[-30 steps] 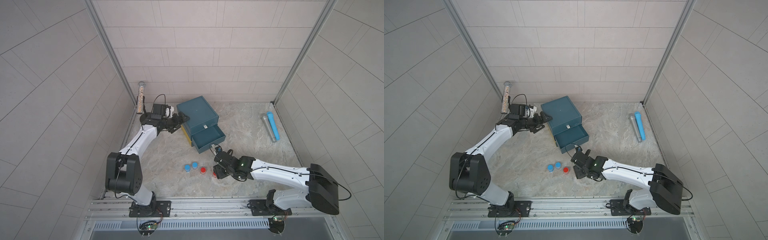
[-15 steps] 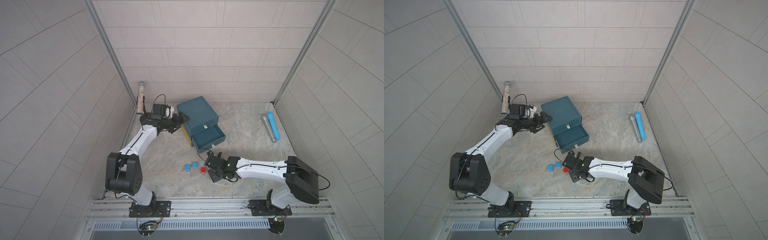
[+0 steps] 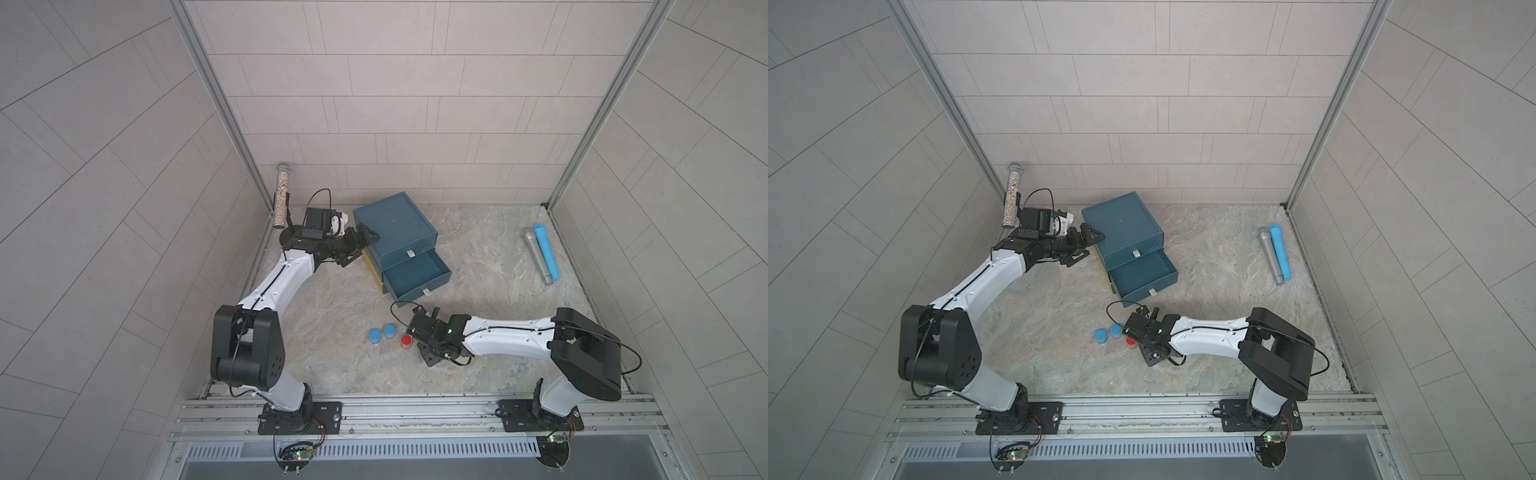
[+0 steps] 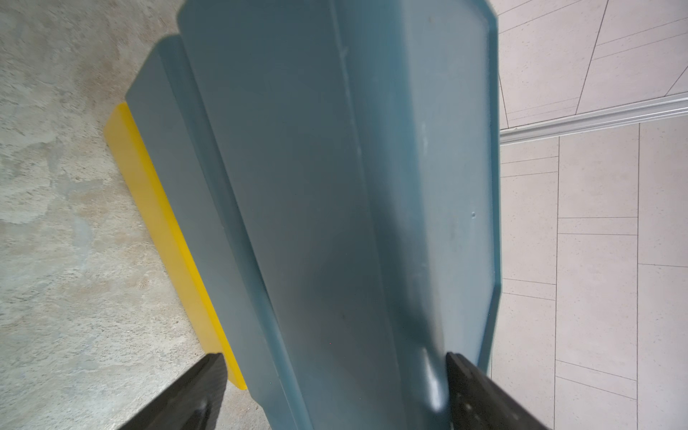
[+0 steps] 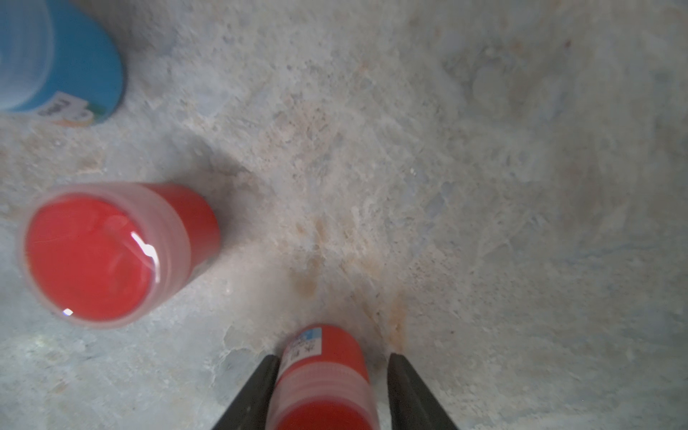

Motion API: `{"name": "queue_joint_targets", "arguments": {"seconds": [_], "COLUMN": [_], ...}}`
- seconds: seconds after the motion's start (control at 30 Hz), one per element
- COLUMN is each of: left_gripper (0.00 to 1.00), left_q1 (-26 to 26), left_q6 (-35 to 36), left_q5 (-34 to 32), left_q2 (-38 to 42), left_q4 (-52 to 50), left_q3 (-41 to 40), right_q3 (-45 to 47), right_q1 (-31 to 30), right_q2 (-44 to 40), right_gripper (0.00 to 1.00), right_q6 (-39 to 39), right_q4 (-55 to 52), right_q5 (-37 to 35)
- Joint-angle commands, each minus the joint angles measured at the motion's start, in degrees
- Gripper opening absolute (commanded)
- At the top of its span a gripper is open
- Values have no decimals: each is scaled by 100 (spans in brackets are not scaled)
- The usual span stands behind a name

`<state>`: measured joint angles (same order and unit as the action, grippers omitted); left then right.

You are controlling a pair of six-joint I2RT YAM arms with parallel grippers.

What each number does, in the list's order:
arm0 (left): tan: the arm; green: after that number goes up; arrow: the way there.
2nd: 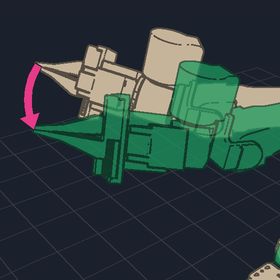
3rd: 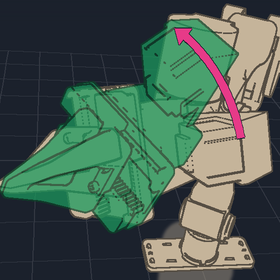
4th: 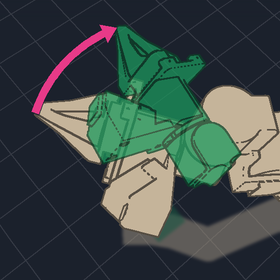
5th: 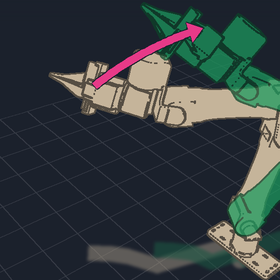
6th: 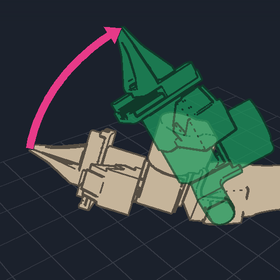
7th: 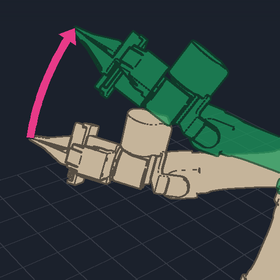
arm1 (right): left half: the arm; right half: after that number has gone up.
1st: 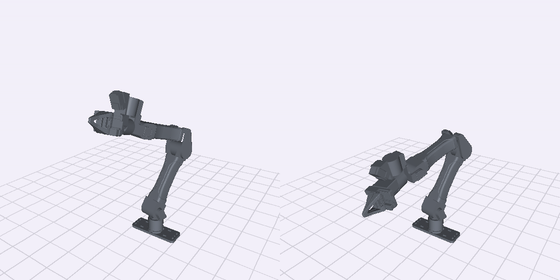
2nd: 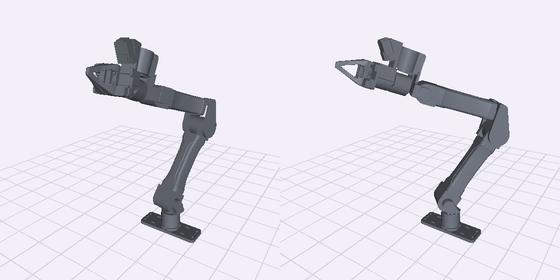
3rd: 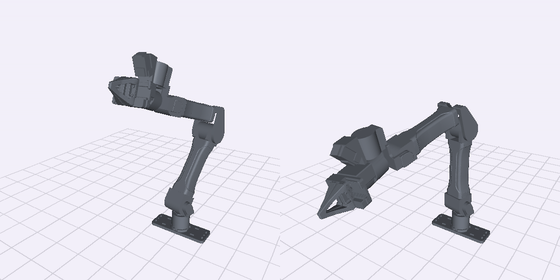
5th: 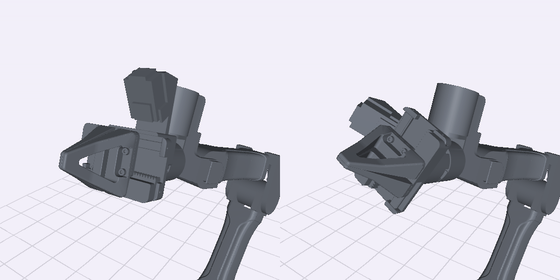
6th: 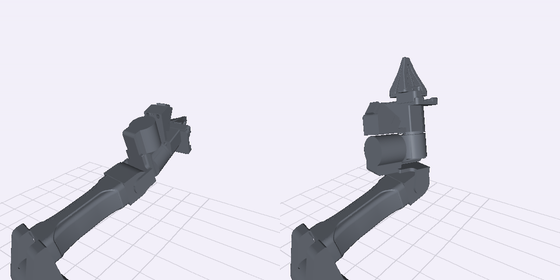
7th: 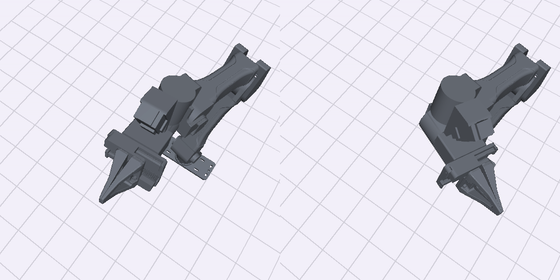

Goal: Put the paint cans in the drawer according to color
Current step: Pick up the paint can at the center of the board, then place the paint can in the drawer.

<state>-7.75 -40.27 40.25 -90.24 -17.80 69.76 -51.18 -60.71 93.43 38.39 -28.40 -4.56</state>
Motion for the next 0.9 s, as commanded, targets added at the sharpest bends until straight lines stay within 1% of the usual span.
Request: {"name": "queue_joint_targets", "arguments": {"seconds": [0.0, 0.2, 0.27, 0.33, 0.47, 0.57, 0.63, 0.73, 0.8, 0.87], "left_gripper": [97, 97, 97, 97, 97, 97, 97, 97, 97, 97], "left_q1": [19, 19, 18, 18, 18, 21, 17, 14, 15, 19], "left_q6": [142, 142, 141, 137, 134, 128, 130, 125, 120, 125], "left_q5": [-316, -308, -303, -306, -286, -285, -286, -277, -273, -271], "left_q2": [-138, -134, -134, -135, -141, -133, -134, -128, -132, -134], "left_q4": [-496, -497, -496, -496, -496, -496, -496, -496, -496, -496], "left_q3": [-34, -24, -25, -30, -25, -32, -27, -27, -27, -30], "right_q3": [13, -113, -201, -388, -1119, -1833, -2313, -2985, -3377, -3761], "right_q1": [-11, -11, -11, -5, 130, 420, 732, 1360, 1726, 1929], "right_q2": [-45, -39, -146, -317, -776, -1084, -1206, -1201, -1036, -747], "right_gripper": [46, 21, 14, 10, 6, 5, 5, 5, 5, 5], "right_q6": [36, -25, -40, -118, -327, -655, -889, -1239, -1454, -1649], "right_q4": [-16, -153, -360, -621, -1620, -2169, -2412, -2564, -2581, -2613], "right_q5": [-170, -243, -357, -448, -774, -916, -820, -455, -218, -93]}}
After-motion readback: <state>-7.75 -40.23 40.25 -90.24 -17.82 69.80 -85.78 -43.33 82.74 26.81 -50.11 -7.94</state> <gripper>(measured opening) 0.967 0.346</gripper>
